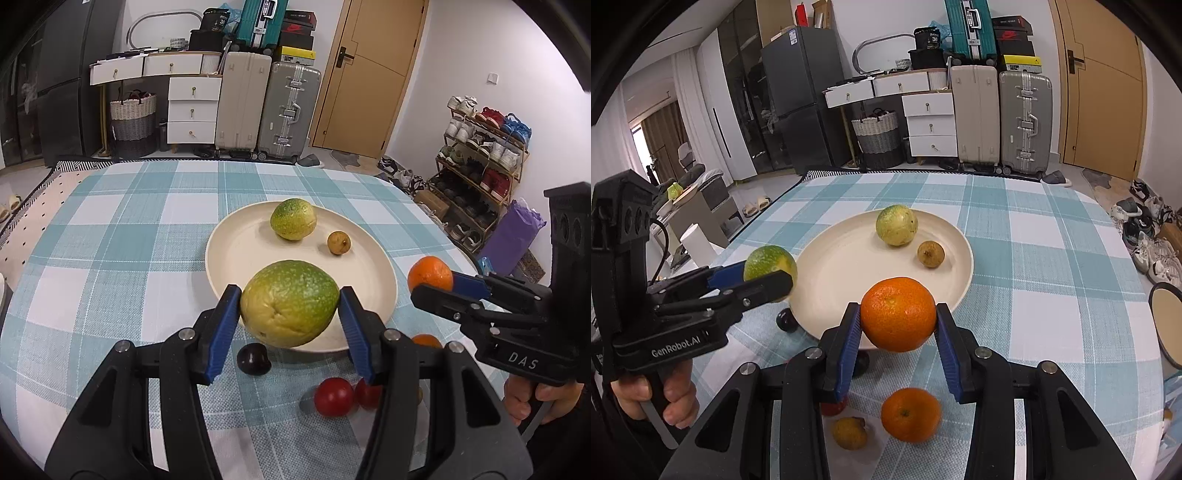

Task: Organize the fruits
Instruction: 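Carry both fruits onto the cream plate and open both tools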

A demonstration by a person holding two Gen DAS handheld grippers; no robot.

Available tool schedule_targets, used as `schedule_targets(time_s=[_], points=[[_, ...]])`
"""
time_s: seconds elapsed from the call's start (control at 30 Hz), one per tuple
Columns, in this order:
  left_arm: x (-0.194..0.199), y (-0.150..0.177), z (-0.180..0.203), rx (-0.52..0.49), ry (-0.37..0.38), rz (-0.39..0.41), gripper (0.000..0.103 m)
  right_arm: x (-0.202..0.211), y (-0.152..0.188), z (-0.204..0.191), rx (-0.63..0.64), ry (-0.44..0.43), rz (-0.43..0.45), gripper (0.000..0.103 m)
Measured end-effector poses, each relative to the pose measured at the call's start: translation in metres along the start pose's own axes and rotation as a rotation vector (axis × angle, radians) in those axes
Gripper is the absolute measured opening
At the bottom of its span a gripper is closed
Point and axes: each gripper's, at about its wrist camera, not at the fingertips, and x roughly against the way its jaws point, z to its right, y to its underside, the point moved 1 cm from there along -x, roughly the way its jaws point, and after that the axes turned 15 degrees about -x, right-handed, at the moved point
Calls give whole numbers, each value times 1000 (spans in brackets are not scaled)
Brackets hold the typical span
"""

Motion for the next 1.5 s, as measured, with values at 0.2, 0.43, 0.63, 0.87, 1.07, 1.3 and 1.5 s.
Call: schedule_targets(time_s=[0.2,0.43,0.63,0.87,1.07,1.3,1.5], points=[[-12,-4,-3,0,-5,-8,52,-9,-8,2,-14,0,-3,40],[-30,-6,-5,-7,-18,-24,52,-23,-15,8,-28,12,-20,41],[-42,-8,-7,-6,-26,-38,52,-36,-15,13,-35,21,-48,41],[-54,-8,-8,-10,-35,-57,52,-48,-15,11,-20,30,-62,41],[-61,-8,-9,-17,-45,-71,52,-57,-18,8,-19,31,-79,41],[-67,-6,-9,-19,-46,-92,52,-64,-17,7,-11,43,-101,41],[-66,-5,-9,-17,-35,-110,52,-59,-18,8,-15,59,-77,41]])
